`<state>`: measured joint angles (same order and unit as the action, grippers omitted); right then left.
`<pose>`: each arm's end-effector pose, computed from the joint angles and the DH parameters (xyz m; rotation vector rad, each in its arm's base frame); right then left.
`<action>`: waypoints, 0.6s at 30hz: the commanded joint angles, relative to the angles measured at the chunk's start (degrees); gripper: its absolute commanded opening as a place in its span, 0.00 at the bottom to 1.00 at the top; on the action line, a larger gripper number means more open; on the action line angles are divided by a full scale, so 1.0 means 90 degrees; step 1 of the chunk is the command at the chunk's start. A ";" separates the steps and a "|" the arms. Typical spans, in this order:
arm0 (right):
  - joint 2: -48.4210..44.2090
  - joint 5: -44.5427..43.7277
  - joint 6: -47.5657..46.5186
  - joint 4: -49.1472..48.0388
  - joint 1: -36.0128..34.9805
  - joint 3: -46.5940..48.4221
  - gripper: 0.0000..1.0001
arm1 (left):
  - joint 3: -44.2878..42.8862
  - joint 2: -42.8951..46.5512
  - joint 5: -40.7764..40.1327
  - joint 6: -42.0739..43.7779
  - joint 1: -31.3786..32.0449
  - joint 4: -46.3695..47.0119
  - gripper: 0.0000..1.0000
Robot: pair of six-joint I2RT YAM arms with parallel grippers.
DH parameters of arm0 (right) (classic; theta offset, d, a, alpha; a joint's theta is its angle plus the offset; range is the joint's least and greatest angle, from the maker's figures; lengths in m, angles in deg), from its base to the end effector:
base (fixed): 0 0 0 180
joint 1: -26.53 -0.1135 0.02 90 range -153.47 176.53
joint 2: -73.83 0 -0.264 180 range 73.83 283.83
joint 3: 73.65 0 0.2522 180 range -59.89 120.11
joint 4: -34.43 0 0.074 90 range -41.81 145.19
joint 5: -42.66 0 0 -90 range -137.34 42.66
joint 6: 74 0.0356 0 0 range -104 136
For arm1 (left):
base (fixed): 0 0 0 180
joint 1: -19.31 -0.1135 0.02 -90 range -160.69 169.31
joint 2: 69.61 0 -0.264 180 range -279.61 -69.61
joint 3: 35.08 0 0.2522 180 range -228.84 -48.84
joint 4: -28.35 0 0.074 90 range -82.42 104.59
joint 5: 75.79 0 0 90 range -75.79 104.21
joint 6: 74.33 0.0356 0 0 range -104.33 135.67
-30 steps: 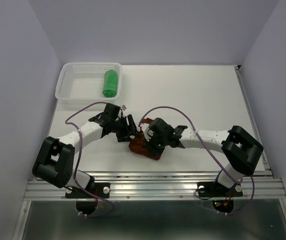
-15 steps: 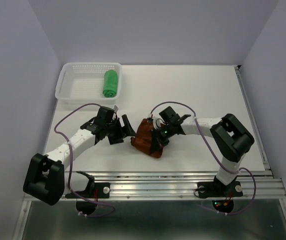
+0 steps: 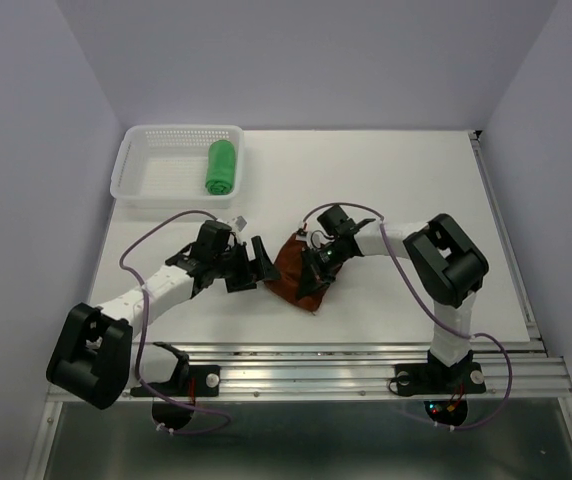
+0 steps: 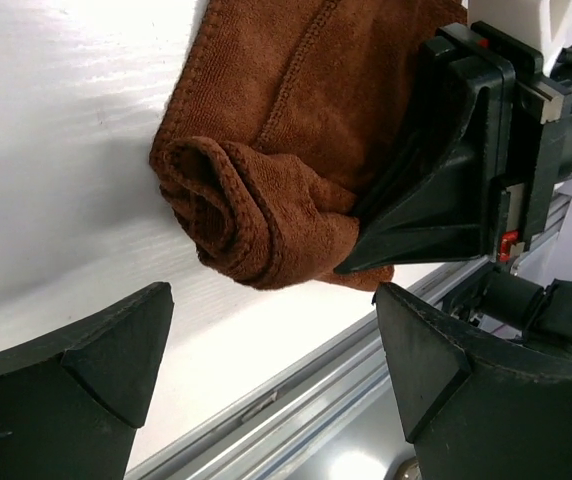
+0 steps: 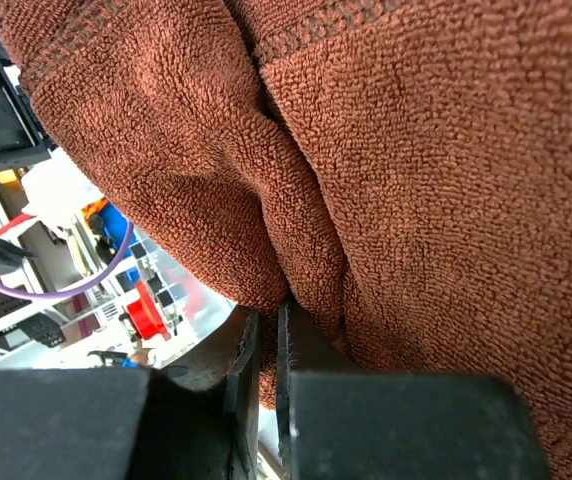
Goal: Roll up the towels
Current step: Roll the towel
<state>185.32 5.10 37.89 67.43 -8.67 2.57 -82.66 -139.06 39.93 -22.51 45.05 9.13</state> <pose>0.2763 0.2295 0.1246 0.5599 -2.6216 -1.3994 0.2107 -0.1187 0.1970 -0.0125 2.4480 -1.0578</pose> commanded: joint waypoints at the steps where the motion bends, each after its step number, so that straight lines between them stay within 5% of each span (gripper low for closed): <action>1: 0.0210 -0.0183 -0.0030 0.0195 0.0064 0.0248 0.01 | 0.0038 -0.0368 0.0151 0.0257 0.0041 0.0547 0.93; 11: 0.0445 -0.0026 0.0009 0.0215 0.0307 0.0170 0.01 | -0.0128 -0.1247 0.0141 0.0238 0.0041 0.1231 0.77; 15: 0.0397 -0.0153 -0.0147 0.0225 0.0308 0.0180 0.01 | -0.0206 -0.1677 0.0092 0.0189 0.0031 0.1446 0.58; 18: 0.0270 -0.0241 -0.0371 0.0254 0.0308 0.0209 0.01 | -0.0343 -0.1921 0.0014 0.0179 0.0031 0.1524 0.55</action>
<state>188.29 7.29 38.02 68.33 -6.50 3.42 -83.17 -154.45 41.22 -21.59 45.20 20.13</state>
